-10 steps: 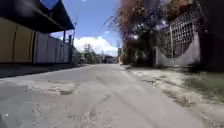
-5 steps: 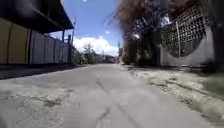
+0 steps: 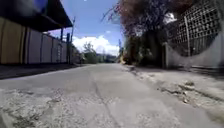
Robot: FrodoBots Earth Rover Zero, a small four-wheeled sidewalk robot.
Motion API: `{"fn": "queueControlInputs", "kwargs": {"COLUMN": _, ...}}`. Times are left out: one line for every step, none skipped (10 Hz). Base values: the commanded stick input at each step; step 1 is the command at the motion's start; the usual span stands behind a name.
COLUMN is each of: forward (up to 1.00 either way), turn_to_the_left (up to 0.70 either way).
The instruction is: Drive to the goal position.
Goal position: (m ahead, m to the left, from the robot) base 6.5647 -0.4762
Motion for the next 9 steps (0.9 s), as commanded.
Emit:
{"fn": "queueControlInputs", "kwargs": {"forward": 1.00, "turn_to_the_left": 0.00}}
{"fn": "queueControlInputs", "kwargs": {"forward": 1.00, "turn_to_the_left": 0.00}}
{"fn": "queueControlInputs", "kwargs": {"forward": 1.00, "turn_to_the_left": 0.02}}
{"fn": "queueControlInputs", "kwargs": {"forward": 1.00, "turn_to_the_left": 0.01}}
{"fn": "queueControlInputs", "kwargs": {"forward": 1.00, "turn_to_the_left": 0.02}}
{"fn": "queueControlInputs", "kwargs": {"forward": 1.00, "turn_to_the_left": 0.02}}
{"fn": "queueControlInputs", "kwargs": {"forward": 1.00, "turn_to_the_left": 0.02}}
{"fn": "queueControlInputs", "kwargs": {"forward": 1.00, "turn_to_the_left": 0.02}}
{"fn": "queueControlInputs", "kwargs": {"forward": 1.00, "turn_to_the_left": 0.02}}
